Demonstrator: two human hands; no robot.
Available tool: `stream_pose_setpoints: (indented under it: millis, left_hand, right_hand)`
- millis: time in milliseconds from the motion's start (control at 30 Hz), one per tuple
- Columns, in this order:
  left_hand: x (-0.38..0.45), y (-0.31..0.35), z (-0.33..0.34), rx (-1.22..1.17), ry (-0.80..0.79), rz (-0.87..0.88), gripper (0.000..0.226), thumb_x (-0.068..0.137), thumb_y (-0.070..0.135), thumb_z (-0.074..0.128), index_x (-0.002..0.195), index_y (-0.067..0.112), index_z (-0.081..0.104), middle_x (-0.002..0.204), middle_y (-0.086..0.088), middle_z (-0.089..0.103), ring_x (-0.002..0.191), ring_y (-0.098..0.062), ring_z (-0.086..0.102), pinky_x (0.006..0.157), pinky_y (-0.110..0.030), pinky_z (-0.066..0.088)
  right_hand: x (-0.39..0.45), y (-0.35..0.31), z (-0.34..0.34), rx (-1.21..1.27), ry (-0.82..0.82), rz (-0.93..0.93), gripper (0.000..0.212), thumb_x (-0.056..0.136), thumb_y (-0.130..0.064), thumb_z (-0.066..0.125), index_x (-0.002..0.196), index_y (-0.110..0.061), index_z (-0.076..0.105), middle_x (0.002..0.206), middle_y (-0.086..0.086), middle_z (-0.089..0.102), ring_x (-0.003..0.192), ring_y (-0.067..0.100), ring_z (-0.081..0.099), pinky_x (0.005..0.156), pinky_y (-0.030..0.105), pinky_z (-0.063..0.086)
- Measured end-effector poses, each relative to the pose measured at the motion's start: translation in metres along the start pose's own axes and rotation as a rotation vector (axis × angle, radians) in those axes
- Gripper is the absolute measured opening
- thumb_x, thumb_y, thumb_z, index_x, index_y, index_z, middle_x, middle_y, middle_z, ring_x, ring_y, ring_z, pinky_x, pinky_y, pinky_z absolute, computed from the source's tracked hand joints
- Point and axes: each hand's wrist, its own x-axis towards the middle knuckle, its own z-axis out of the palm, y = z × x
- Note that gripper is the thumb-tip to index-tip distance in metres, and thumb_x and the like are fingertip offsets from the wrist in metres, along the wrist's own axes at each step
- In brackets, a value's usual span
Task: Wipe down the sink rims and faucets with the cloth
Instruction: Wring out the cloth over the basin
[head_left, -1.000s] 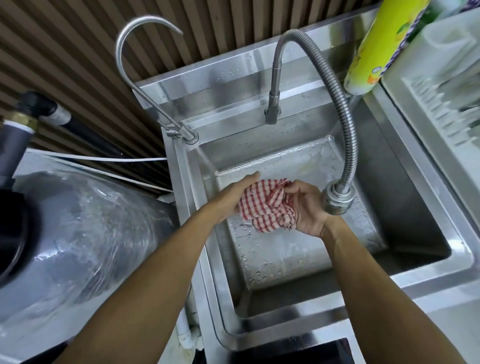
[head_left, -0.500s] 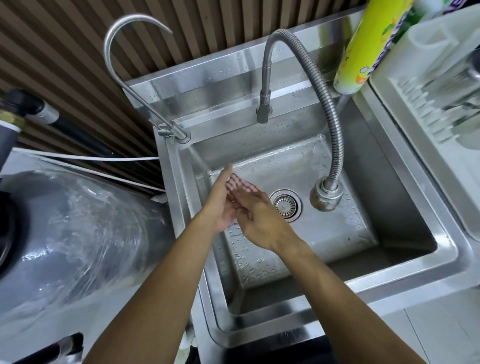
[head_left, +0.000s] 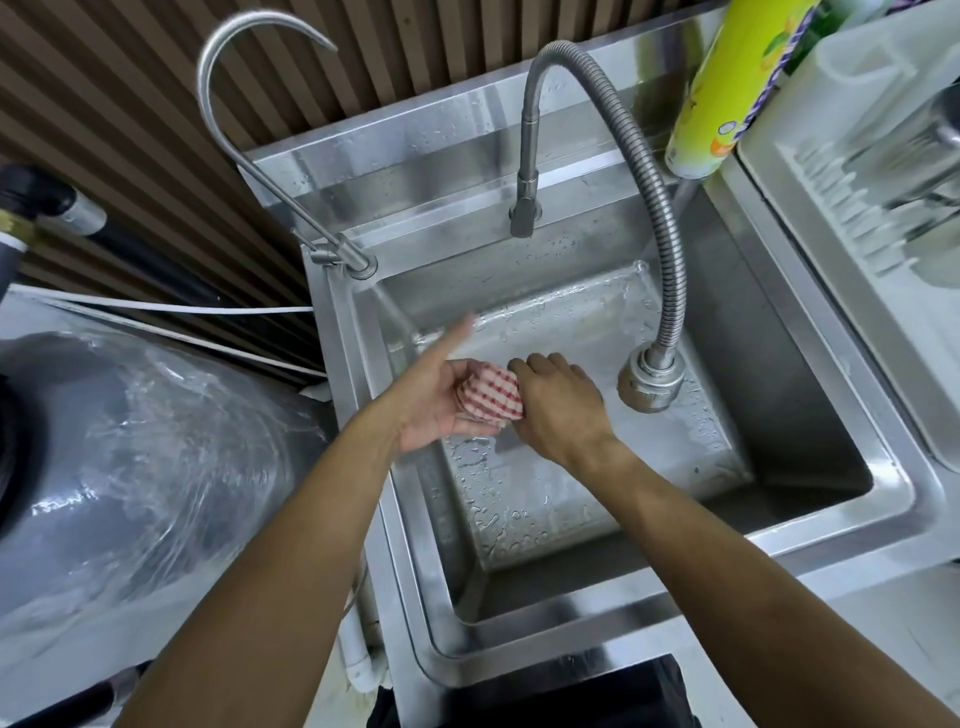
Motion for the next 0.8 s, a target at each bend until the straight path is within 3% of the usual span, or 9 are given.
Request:
stream_pose_setpoints:
  millis: [67,100,200,300,400,500,600,700,800]
  left_hand:
    - [0.009,0.005,-0.005,0.118,0.062,-0.006,0.065,0.072,0.078,0.068,0.076,0.013,0.067,0.087,-0.006,0.065,0.085,-0.025,0.064,0.077,-0.043,0.06]
    - [0.014,0.005,-0.004,0.211,0.066,-0.01,0.066,0.07,0.081,0.069,0.079,0.015,0.066,0.088,-0.004,0.063,0.084,-0.024,0.063,0.077,-0.041,0.059]
    - [0.025,0.003,0.0,0.395,-0.231,-0.205,0.084,0.072,0.076,0.061,0.126,0.012,0.059,0.123,-0.018,0.068,0.113,-0.035,0.069,0.086,-0.045,0.058]
    - [0.026,0.007,0.009,0.627,-0.469,-0.362,0.08,0.073,0.052,0.072,0.132,-0.001,0.054,0.124,-0.02,0.066,0.103,-0.03,0.069,0.078,-0.037,0.059]
    - [0.036,0.009,0.026,0.96,-0.393,-0.373,0.041,0.077,0.019,0.089,0.105,0.006,0.061,0.082,-0.008,0.061,0.061,-0.013,0.054,0.055,-0.026,0.047]
    - [0.044,0.002,0.039,1.442,-0.108,-0.003,0.06,0.083,0.011,0.074,0.127,0.01,0.034,0.084,-0.008,0.062,0.066,-0.02,0.06,0.055,-0.036,0.05]
    - [0.041,-0.007,0.041,1.523,0.086,0.345,0.061,0.094,0.027,0.052,0.142,0.028,0.015,0.085,-0.009,0.063,0.069,-0.025,0.059,0.065,-0.042,0.052]
    - [0.04,-0.004,0.037,1.698,0.029,0.565,0.042,0.097,0.037,0.032,0.137,0.032,0.02,0.079,-0.005,0.059,0.067,-0.023,0.054,0.069,-0.036,0.044]
    - [0.042,-0.001,0.032,1.944,-0.051,0.711,0.033,0.104,0.03,0.042,0.134,0.019,0.033,0.089,-0.009,0.056,0.079,-0.031,0.054,0.074,-0.037,0.046]
  right_hand:
    - [-0.003,0.004,0.009,-0.129,0.173,-0.105,0.03,0.063,-0.005,0.081,0.087,-0.009,0.063,0.079,0.011,0.063,0.071,0.033,0.059,0.062,0.038,0.048]
    - [-0.003,0.007,0.013,-0.167,0.251,-0.161,0.028,0.062,0.0,0.077,0.084,-0.008,0.063,0.075,0.011,0.061,0.067,0.033,0.057,0.06,0.038,0.047]
    - [-0.001,0.013,0.015,-0.288,0.312,-0.338,0.025,0.067,0.001,0.068,0.091,-0.006,0.067,0.076,0.011,0.06,0.066,0.031,0.057,0.06,0.039,0.047]
    - [0.005,0.014,0.014,-0.374,0.215,-0.375,0.02,0.062,-0.007,0.073,0.082,-0.009,0.069,0.071,0.01,0.061,0.063,0.029,0.057,0.059,0.036,0.045]
    - [0.008,0.006,0.003,-0.41,-0.077,-0.28,0.017,0.083,-0.018,0.066,0.099,-0.013,0.069,0.09,0.008,0.071,0.081,0.029,0.067,0.071,0.035,0.046]
    - [0.013,-0.003,-0.005,-0.241,-0.25,-0.026,0.02,0.096,-0.015,0.052,0.11,-0.016,0.065,0.095,0.002,0.072,0.083,0.025,0.067,0.069,0.031,0.044]
    - [0.027,0.001,-0.007,0.026,-0.434,0.215,0.007,0.09,-0.016,0.056,0.09,-0.014,0.063,0.076,0.0,0.063,0.069,0.021,0.062,0.064,0.031,0.049]
    - [0.031,0.01,-0.007,0.45,-0.634,0.351,0.007,0.079,-0.014,0.061,0.073,-0.01,0.059,0.062,0.002,0.056,0.052,0.019,0.051,0.05,0.028,0.039]
    - [0.018,0.016,-0.007,0.988,-0.861,0.476,0.034,0.082,-0.001,0.058,0.055,-0.016,0.045,0.049,0.001,0.037,0.04,0.013,0.024,0.043,0.02,0.021]
